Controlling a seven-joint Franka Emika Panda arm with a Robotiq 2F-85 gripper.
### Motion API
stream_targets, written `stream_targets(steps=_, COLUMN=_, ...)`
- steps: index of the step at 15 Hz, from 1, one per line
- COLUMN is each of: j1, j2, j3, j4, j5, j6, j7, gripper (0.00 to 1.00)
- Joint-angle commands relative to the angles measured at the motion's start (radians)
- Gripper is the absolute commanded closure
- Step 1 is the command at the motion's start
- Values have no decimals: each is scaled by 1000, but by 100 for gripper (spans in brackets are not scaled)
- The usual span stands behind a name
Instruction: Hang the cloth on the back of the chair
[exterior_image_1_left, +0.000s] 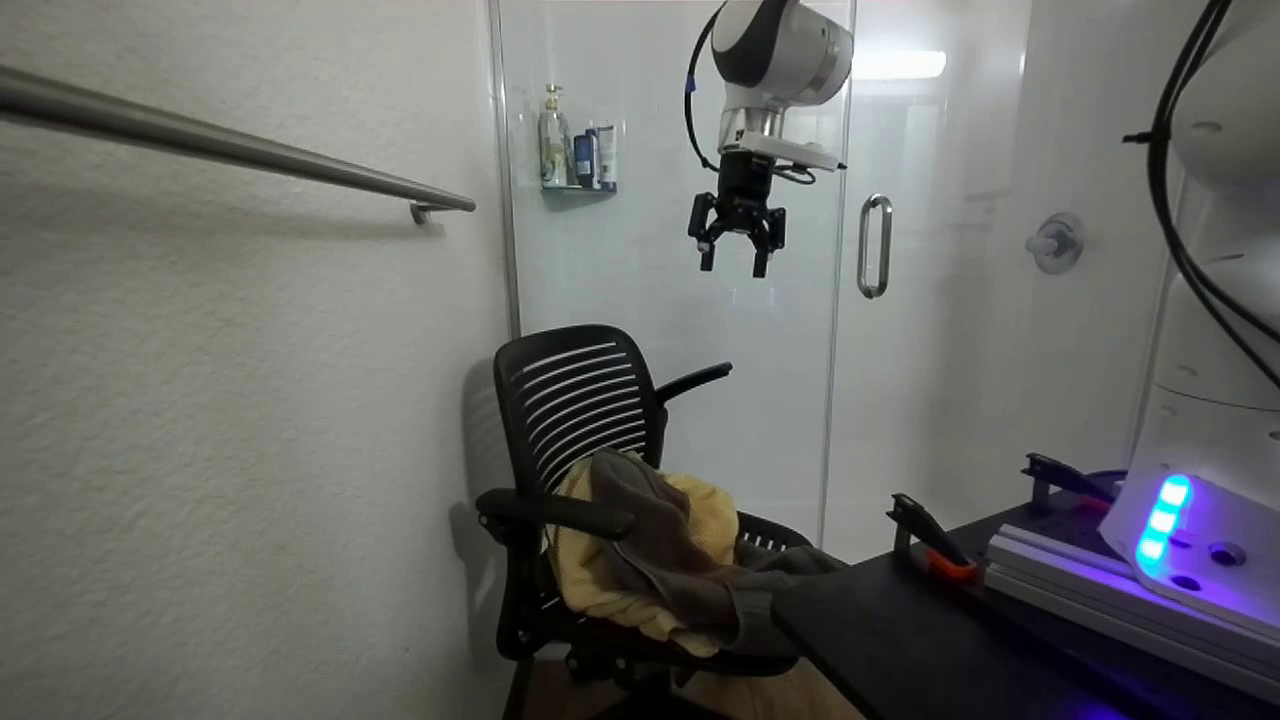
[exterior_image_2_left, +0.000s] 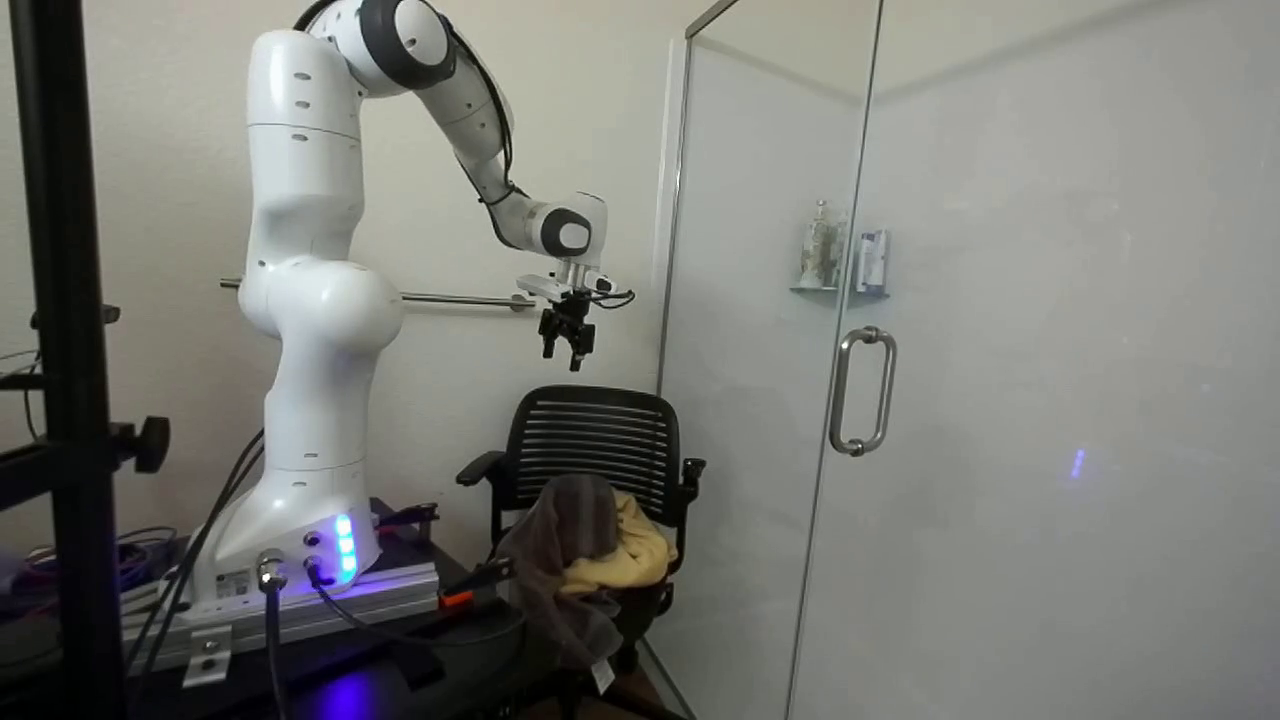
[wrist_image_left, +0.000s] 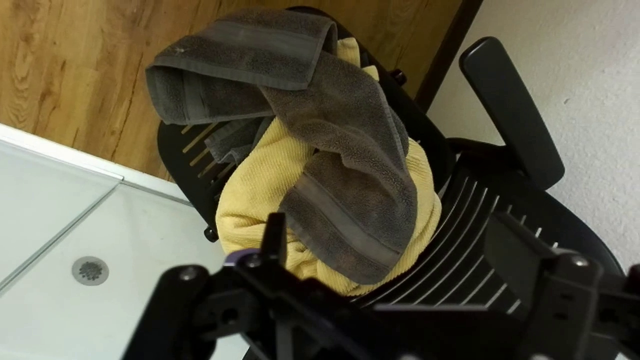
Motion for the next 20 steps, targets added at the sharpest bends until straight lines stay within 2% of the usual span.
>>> stream_targets(steps=1, j1=-22, j2=196, j3=-8, j4=93, j5=131, j6=-40, j7=-155, gripper=0)
stream_targets(steps=4, j1=-44, j2=357, j3=14, j4=185, j5=180, j6=-91, j7=-247, gripper=0)
stream_targets(steps=7, j1=-24, j2=459, j3=27, j4=268, j5=91, j6=-65, j7=-205, gripper=0)
stream_targets(steps=11, j1=54, j2=495, j3=20, j4=329, j5=-88, j6=6, j7=-40, gripper=0)
stream_targets(steps=13, j1=82, j2=487, j3=27, j4=334, j5=-137, j6=16, j7=25, gripper=0)
stream_targets(steps=15, j1=96, j2=454, j3=36, j4=318, j5=-147, j6=26, j7=65, gripper=0)
stream_targets(steps=20, j1=81, j2=497, j3=44, j4=350, j5=-130, j6=-9, j7=44, gripper=0)
